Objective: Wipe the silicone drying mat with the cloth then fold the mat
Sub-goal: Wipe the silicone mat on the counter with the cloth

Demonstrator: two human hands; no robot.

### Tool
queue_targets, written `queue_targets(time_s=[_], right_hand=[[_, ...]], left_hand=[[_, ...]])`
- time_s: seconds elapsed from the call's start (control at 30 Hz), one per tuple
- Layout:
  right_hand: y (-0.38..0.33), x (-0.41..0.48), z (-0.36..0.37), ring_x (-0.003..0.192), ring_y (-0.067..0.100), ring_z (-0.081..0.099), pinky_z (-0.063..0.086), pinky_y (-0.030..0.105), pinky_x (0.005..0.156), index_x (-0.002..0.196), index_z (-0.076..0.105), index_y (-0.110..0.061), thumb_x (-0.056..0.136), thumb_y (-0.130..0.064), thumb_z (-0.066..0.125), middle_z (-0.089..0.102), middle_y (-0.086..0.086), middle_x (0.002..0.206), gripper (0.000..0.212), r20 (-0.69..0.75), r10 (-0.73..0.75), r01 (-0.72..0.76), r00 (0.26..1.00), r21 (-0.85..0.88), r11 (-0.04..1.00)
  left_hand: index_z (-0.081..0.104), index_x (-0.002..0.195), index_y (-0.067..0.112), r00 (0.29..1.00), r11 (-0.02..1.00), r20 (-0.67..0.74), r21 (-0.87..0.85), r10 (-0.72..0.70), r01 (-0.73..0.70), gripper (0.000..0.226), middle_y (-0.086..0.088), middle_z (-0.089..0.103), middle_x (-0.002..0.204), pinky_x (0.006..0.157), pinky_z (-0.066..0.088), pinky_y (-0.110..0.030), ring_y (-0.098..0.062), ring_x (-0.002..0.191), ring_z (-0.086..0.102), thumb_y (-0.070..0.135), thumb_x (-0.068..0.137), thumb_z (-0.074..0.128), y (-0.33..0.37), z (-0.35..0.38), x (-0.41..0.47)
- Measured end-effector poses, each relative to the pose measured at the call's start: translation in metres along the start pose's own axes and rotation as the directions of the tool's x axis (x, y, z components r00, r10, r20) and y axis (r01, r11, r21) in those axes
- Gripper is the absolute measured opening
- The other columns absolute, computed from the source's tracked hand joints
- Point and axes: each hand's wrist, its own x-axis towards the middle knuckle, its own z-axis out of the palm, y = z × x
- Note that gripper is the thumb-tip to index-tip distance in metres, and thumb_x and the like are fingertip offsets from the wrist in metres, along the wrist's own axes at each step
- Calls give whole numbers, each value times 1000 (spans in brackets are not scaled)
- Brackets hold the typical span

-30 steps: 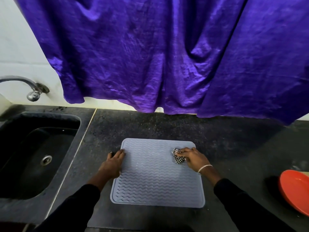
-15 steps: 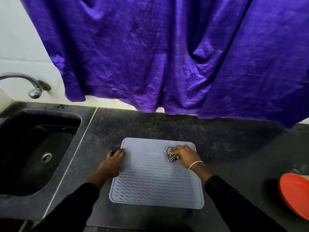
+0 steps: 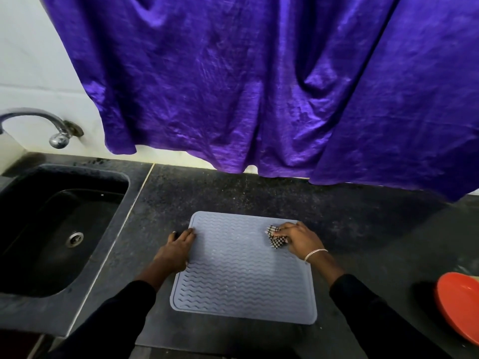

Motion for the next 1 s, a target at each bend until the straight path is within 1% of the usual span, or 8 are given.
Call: queue_targets(time_s=[0.13,0.3,0.43,0.53,0.7,0.83,0.9,1.0], right_hand=[[-37,17,11,120,22,49,41,28,106,133,59,-40,87,-8,59,53,-15,144,56,1,-79,79,997,57,995],[-39,15,25,122,23,48,42,29,105,136,56,-42,89,-5,54,48,-16,148,60,7,-74,74,997,17,997],[-7,2,20,123,20,50,38,25,107,135,57,-43,86,-3,55,50,-18,146,63,10,-45,45,999,7,999],[3,1,9,118,20,50,44,29,103,131,60,-43,86,-11,58,53,-18,143,55,37,-7,7,999,-21,1000],[-29,20,1,124,21,52,37,27,110,130,62,-39,87,-12,59,55,-14,143,51,-15,-74,74,997,42,996],[-58,30,12,119,24,49,44,33,103,134,59,-40,88,-11,58,52,-13,145,54,19,-101,100,995,40,994],[-59,26,21,121,25,48,44,35,105,135,58,-39,89,-9,56,51,-11,146,55,42,-94,93,995,36,995],[-45,15,27,123,24,47,42,32,106,136,57,-40,91,-5,51,48,-13,149,57,13,-84,83,996,60,995]], left_hand=[[6,161,17,1000,1000,-5,3,-4,4,96,2,-2,169,122,29,-48,-39,154,9,16,85,65,0,-1,0],[8,161,14,999,1000,-33,14,-3,3,92,0,0,169,127,17,-45,-40,153,11,15,87,62,1,0,-1],[7,161,16,1000,1000,-11,11,9,-9,94,2,-1,169,123,27,-47,-38,154,12,15,86,62,-1,1,1],[9,160,16,1000,1000,-22,21,20,-20,93,2,1,169,122,28,-47,-36,153,16,15,85,62,-2,1,1],[13,160,17,999,1000,-31,-5,6,-6,89,2,5,168,120,33,-46,-41,148,18,17,86,63,-1,-2,1],[14,159,18,1000,1000,-19,-20,-2,2,90,3,6,167,117,37,-48,-43,147,18,16,85,64,0,-4,0],[14,159,19,1000,1000,-19,-20,-5,5,89,3,6,167,116,38,-48,-43,147,19,15,86,63,0,-4,0],[13,159,18,1000,1000,-17,-4,0,0,89,1,6,167,117,38,-47,-42,147,19,15,86,63,0,-3,0]])
